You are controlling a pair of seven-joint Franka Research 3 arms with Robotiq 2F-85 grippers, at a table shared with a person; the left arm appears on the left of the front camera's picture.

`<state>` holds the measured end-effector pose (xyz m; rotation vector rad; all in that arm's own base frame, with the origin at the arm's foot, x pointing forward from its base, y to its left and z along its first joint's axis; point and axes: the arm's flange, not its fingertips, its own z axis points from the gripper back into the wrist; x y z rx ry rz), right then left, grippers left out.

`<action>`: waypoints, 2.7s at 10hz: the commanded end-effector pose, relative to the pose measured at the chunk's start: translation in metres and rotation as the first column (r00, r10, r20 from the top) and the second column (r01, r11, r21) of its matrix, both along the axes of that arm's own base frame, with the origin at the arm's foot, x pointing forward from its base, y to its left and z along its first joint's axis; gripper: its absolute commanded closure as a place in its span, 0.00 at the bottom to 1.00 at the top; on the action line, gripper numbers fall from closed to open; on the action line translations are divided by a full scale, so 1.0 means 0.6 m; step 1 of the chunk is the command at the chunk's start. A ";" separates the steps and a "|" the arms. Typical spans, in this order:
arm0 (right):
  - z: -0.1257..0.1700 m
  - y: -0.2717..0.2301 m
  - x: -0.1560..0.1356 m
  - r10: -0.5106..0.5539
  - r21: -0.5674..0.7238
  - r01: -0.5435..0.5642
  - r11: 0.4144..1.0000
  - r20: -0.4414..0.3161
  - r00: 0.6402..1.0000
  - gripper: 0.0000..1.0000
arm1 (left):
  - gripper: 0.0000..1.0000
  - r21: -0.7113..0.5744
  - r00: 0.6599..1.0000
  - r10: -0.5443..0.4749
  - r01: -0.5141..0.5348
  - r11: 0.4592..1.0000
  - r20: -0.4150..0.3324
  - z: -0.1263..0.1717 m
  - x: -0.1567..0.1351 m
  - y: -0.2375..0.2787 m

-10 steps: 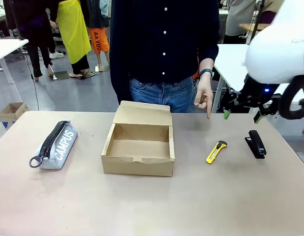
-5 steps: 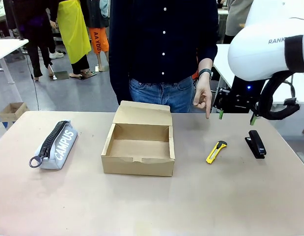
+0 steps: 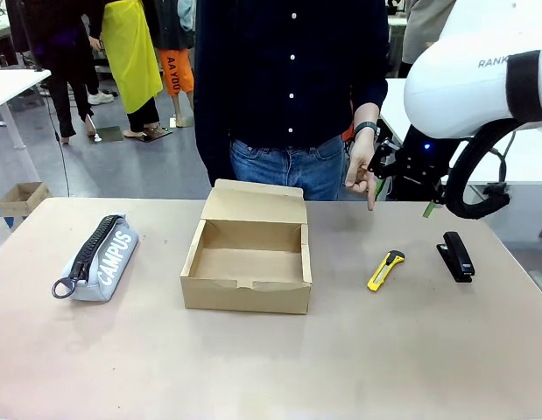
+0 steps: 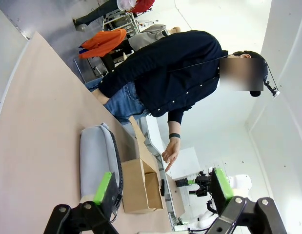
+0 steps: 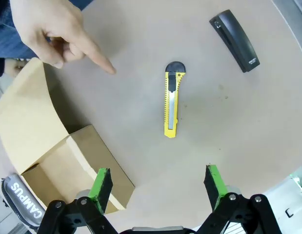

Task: Pack the items into the box.
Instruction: Pick up the item specified by the human and place it in the Mailer Box.

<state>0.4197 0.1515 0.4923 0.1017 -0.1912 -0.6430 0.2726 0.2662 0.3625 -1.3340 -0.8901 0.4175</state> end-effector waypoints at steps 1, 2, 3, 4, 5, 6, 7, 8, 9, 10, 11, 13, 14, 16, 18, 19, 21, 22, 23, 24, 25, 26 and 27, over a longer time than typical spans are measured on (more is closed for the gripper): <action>0.000 -0.005 -0.005 0.022 -0.015 -0.023 1.000 -0.028 0.999 0.00 | 0.00 -0.019 1.000 0.006 -0.006 1.000 0.017 0.006 0.000 0.000; 0.000 -0.005 -0.005 0.022 -0.015 -0.023 1.000 -0.028 0.999 0.00 | 0.00 -0.019 1.000 0.006 -0.006 1.000 0.017 0.006 0.000 0.000; 0.000 -0.005 -0.005 0.022 -0.015 -0.023 1.000 -0.028 0.999 0.00 | 0.00 -0.019 1.000 0.006 -0.006 1.000 0.017 0.006 0.000 0.000; 0.000 -0.005 -0.005 0.022 -0.015 -0.023 1.000 -0.028 0.999 0.00 | 0.00 -0.019 1.000 0.006 -0.006 1.000 0.017 0.006 0.000 0.000; 0.000 -0.005 -0.005 0.022 -0.015 -0.023 1.000 -0.028 0.999 0.00 | 0.00 -0.019 1.000 0.006 -0.006 1.000 0.017 0.006 0.000 0.000; -0.004 -0.002 -0.004 0.005 -0.007 -0.005 1.000 -0.026 1.000 0.00 | 0.00 -0.019 1.000 0.006 -0.006 1.000 0.017 0.006 0.000 0.000; -0.018 0.005 0.010 -0.050 -0.029 0.049 0.998 -0.039 0.998 0.00 | 0.00 -0.019 1.000 0.006 -0.006 1.000 0.017 0.006 0.000 0.000; -0.045 0.010 0.024 -0.059 -0.018 0.058 0.998 -0.050 0.997 0.00 | 0.00 -0.019 1.000 0.006 -0.006 1.000 0.017 0.006 0.000 0.000; -0.072 0.008 0.031 -0.071 0.009 0.071 0.997 -0.054 0.996 0.00 | 0.00 -0.019 1.000 0.006 -0.006 1.000 0.017 0.006 0.000 0.000; -0.099 0.004 0.035 -0.089 -0.007 0.089 0.996 -0.090 0.992 0.00 | 0.00 -0.019 1.000 0.006 -0.006 1.000 0.017 0.006 0.000 0.000; -0.119 0.005 0.038 -0.067 -0.014 0.066 0.998 -0.098 0.993 0.00 | 0.00 -0.019 1.000 0.006 -0.006 1.000 0.017 0.006 0.000 0.000; -0.167 0.010 0.053 -0.025 -0.042 0.020 0.999 -0.119 0.993 0.00 | 0.00 -0.019 1.000 0.006 -0.006 1.000 0.017 0.006 0.000 0.000; -0.195 0.013 0.059 0.013 -0.042 -0.019 0.999 -0.133 0.991 0.00 | 0.00 -0.019 1.000 0.006 -0.006 1.000 0.017 0.006 0.000 0.000; -0.235 0.011 0.068 0.006 -0.091 -0.019 0.996 -0.146 0.989 0.00 | 0.00 -0.019 1.000 0.006 -0.006 1.000 0.017 0.006 0.000 0.000; -0.270 0.007 0.078 0.009 -0.090 -0.021 0.996 -0.131 0.991 0.00 | 0.00 -0.019 1.000 0.006 -0.006 1.000 0.017 0.006 0.000 0.000; -0.280 0.004 0.083 0.016 -0.080 -0.027 0.996 -0.127 0.992 0.00 | 0.00 -0.019 1.000 0.006 -0.006 1.000 0.017 0.006 0.000 0.000; -0.299 0.000 0.094 0.001 -0.096 -0.013 0.995 -0.122 0.992 0.00 | 0.00 -0.019 1.000 0.006 -0.006 1.000 0.017 0.006 0.000 0.000; -0.308 -0.001 0.099 -0.010 -0.104 -0.005 0.995 -0.145 0.989 0.00 | 0.00 -0.019 1.000 0.006 -0.006 1.000 0.017 0.006 0.000 0.000; -0.311 -0.002 0.102 -0.016 -0.120 -0.001 0.993 -0.141 0.990 0.00 | 0.00 -0.019 1.000 0.006 -0.006 1.000 0.017 0.006 0.000 0.000; -0.312 -0.003 0.102 -0.015 -0.120 -0.001 0.993 -0.139 0.990 0.00 | 0.00 -0.019 1.000 0.006 -0.006 1.000 0.017 0.006 0.000 0.000; -0.314 -0.004 0.103 -0.018 -0.115 0.000 0.993 -0.150 0.988 0.00 | 0.00 -0.019 1.000 0.006 -0.006 1.000 0.017 0.006 0.000 0.000; -0.314 -0.004 0.102 -0.024 -0.123 0.005 0.992 -0.152 0.988 0.00 | 0.00 -0.019 1.000 0.006 -0.006 1.000 0.017 0.006 0.000 0.000; -0.312 -0.005 0.102 -0.023 -0.121 0.006 0.993 -0.147 0.989 0.00 | 0.00 -0.019 1.000 0.006 -0.006 1.000 0.017 0.006 0.000 0.000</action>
